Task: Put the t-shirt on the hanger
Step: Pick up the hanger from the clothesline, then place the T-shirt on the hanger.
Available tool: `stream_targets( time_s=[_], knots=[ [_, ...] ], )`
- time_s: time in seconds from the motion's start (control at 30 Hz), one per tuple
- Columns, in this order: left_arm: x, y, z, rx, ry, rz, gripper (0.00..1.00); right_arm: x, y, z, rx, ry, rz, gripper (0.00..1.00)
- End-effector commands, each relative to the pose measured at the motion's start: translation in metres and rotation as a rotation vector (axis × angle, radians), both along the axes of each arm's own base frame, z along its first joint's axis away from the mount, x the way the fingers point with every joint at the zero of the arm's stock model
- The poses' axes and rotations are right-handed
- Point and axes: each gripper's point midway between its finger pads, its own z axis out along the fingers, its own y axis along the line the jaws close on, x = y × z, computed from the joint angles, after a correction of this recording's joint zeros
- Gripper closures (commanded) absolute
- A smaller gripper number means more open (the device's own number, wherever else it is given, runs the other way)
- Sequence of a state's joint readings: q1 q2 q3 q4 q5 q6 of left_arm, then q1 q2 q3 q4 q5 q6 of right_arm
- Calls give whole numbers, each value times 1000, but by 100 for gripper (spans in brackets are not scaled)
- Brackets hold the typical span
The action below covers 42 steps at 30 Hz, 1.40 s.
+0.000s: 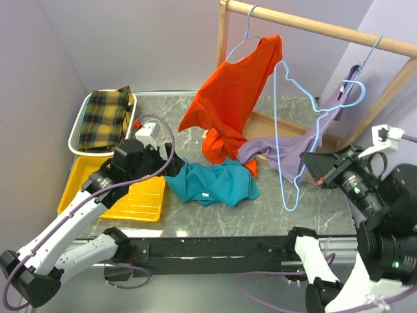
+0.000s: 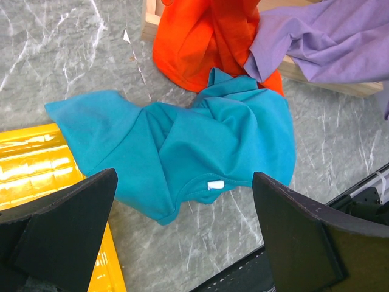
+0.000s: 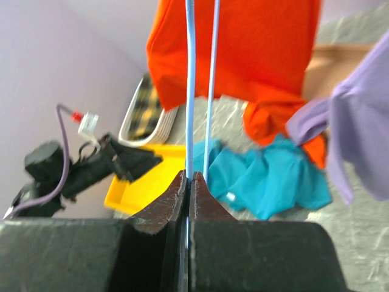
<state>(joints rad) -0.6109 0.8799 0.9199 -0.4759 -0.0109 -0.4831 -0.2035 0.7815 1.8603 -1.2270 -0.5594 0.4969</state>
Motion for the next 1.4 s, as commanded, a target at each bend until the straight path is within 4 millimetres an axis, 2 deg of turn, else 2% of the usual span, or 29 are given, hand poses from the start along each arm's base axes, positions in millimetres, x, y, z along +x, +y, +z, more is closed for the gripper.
stream_targets(
  time_s=[0.0,0.1,0.17,0.27,0.3,0.33,0.37,0.4,0.43,0.5,0.53,0.57,0.63,0.67,0.7,0.77,0.83,0.87,0.93,0.97,1.07,1.13,1.17,1.23,1.37],
  knots=[
    [5,-5,28,-44,-54,-9,0,20,16,2,8,-3,153,100],
    [10,1,37,-38,-69,31,1,29,17,-6,12,15,171,100],
    [12,5,40,-30,-75,55,1,36,19,-21,19,55,191,100],
    [16,12,52,-24,-97,96,1,47,28,-37,12,91,225,100],
    [17,13,55,-22,-97,105,1,44,39,-39,2,90,283,100],
    [18,13,55,-17,-94,111,1,43,45,-43,-8,101,307,100],
    [18,14,54,-15,-88,119,1,51,39,-46,-39,102,253,100],
    [17,14,49,-15,-63,123,1,53,42,-52,-63,126,260,100],
    [17,13,46,-21,-52,125,1,47,53,-54,-88,130,315,100],
    [16,14,27,-28,5,161,1,53,57,-67,-149,153,308,100],
    [17,16,21,-33,23,185,1,49,69,-76,-174,169,358,100],
    [17,18,6,-26,56,207,1,49,76,-83,-202,176,384,100],
    [15,16,-10,-53,113,234,3,53,82,-99,-264,200,382,100],
    [13,15,-25,-62,160,258,5,46,93,-105,-298,199,428,100],
    [12,16,-34,-58,183,277,6,43,95,-110,-319,204,437,100],
    [4,13,-54,-65,232,294,9,38,95,-120,-360,208,453,100],
    [-3,7,-63,-65,239,299,11,33,93,-128,-373,214,467,100],
    [-15,-5,-72,-61,263,270,12,30,90,-127,-367,201,472,100],
    [-23,-12,-86,-10,275,293,12,26,89,-133,-367,209,486,100],
    [-35,-21,-98,25,308,281,12,23,89,-135,-367,207,500,100],
    [-48,-26,-115,61,322,305,16,17,91,-146,-376,226,532,100],
    [-50,-24,-124,81,320,331,22,13,91,-154,-392,242,546,100],
    [-54,-23,-136,101,335,339,24,12,91,-157,-396,246,550,100],
    [-54,-25,-145,112,340,344,26,9,90,-163,-407,259,556,100],
    [-57,-23,-169,166,346,381,31,6,90,-166,-406,263,567,100]
  ],
)
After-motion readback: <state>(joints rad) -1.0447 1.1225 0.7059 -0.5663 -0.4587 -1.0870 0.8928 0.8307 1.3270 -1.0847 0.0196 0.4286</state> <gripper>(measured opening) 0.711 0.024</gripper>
